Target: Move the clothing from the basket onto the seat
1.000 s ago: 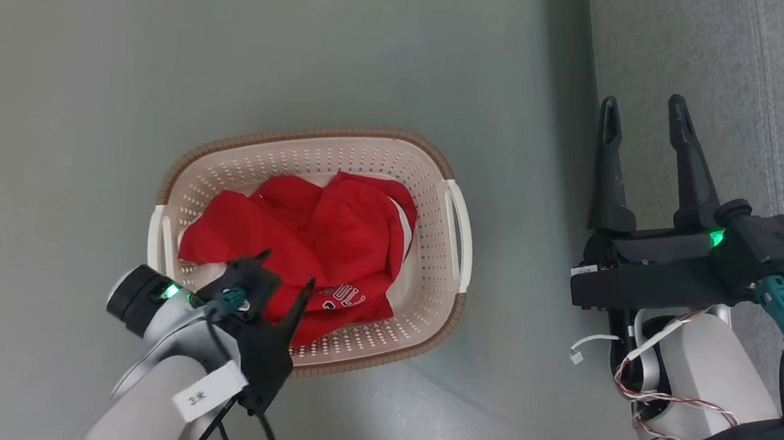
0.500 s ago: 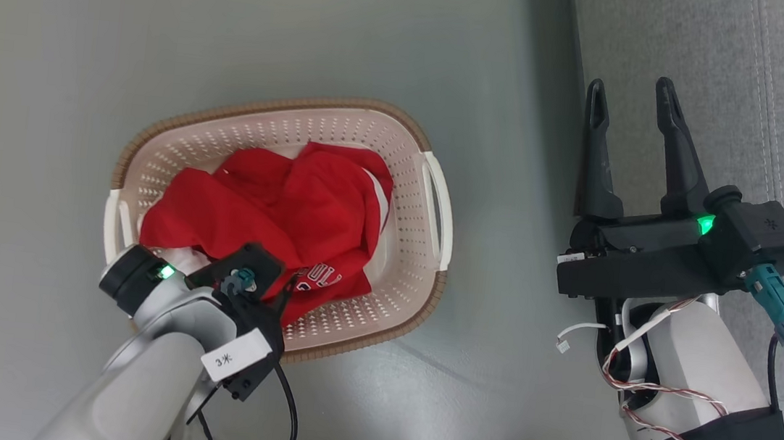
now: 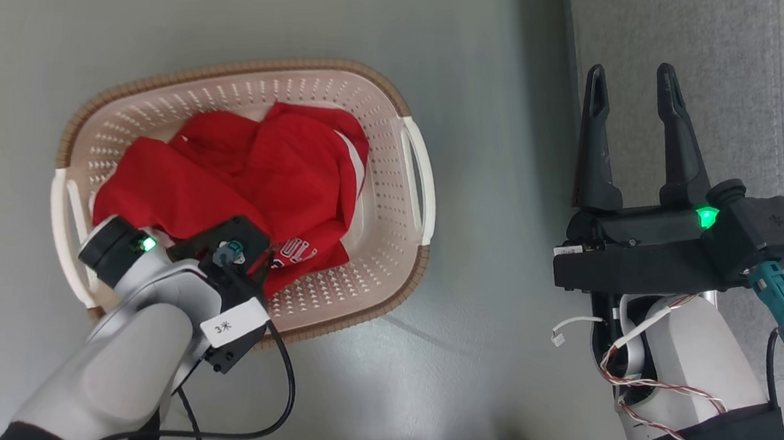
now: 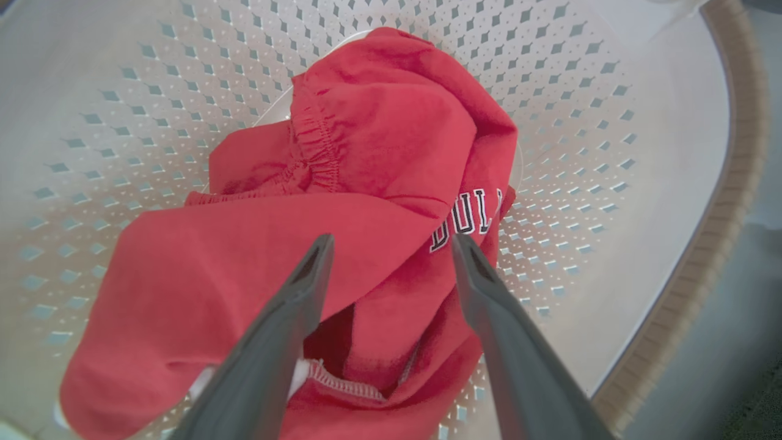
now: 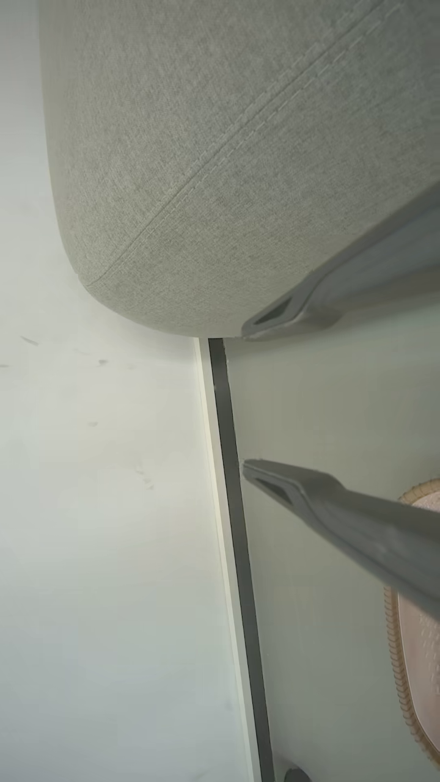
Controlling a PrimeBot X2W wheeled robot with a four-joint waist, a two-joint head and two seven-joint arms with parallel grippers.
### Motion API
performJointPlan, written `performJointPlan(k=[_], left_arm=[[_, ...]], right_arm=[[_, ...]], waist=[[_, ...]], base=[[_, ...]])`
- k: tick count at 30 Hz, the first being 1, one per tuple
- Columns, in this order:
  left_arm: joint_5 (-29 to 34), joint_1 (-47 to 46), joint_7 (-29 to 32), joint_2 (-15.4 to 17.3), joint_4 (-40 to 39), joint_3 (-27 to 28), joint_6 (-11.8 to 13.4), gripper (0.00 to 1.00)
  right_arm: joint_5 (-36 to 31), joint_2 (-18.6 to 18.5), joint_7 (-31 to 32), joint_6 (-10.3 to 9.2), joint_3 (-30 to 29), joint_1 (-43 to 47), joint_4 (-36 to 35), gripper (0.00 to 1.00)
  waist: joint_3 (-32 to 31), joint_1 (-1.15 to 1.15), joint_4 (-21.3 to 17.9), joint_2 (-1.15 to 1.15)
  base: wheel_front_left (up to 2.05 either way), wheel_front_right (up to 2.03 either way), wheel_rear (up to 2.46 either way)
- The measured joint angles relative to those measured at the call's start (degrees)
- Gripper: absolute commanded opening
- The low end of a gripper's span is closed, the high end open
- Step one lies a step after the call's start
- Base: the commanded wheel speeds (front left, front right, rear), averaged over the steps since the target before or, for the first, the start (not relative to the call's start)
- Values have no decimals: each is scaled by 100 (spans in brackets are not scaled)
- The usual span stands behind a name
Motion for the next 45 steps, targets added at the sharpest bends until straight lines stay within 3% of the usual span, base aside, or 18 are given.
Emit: performJointPlan(k=[8,18,20,21,22,23,32,45], left_arm=[[237,-249,0,66,325,-143,8,100],[689,-670,185,143,840,-398,320,100],[705,-696,201,136,894,-426,367,41],[726,-703,201,132,922,-430,376,26],[730,-712,201,127,960,-431,404,26],[740,-726,201,129,1000,-446,420,0],[781,-856,163,89,1248,-470,522,0],[536,-855,-358,-319,1369,-305,510,0]], right_arm=[[0,37,-14,0,-15,-6,-38,100],[7,69,-16,-1,-20,-24,-131,100],[7,70,-16,-1,-24,-25,-130,100],[7,73,-16,-1,-23,-27,-131,100],[7,76,-16,-1,-23,-29,-133,100],[7,76,-16,-1,-23,-30,-133,100],[8,85,-16,-7,-30,-65,-119,100],[0,88,-16,-8,-147,-68,31,100]], waist=[[207,0,-66,0],[423,-1,-109,0],[433,-1,-114,0],[437,-1,-115,0],[441,-1,-116,0],[445,-1,-118,0],[448,-1,-116,0],[138,-1,51,0]], base=[[0,0,0],[0,0,0],[0,0,0],[0,0,0],[0,0,0],[0,0,0],[0,0,0],[0,0,0]])
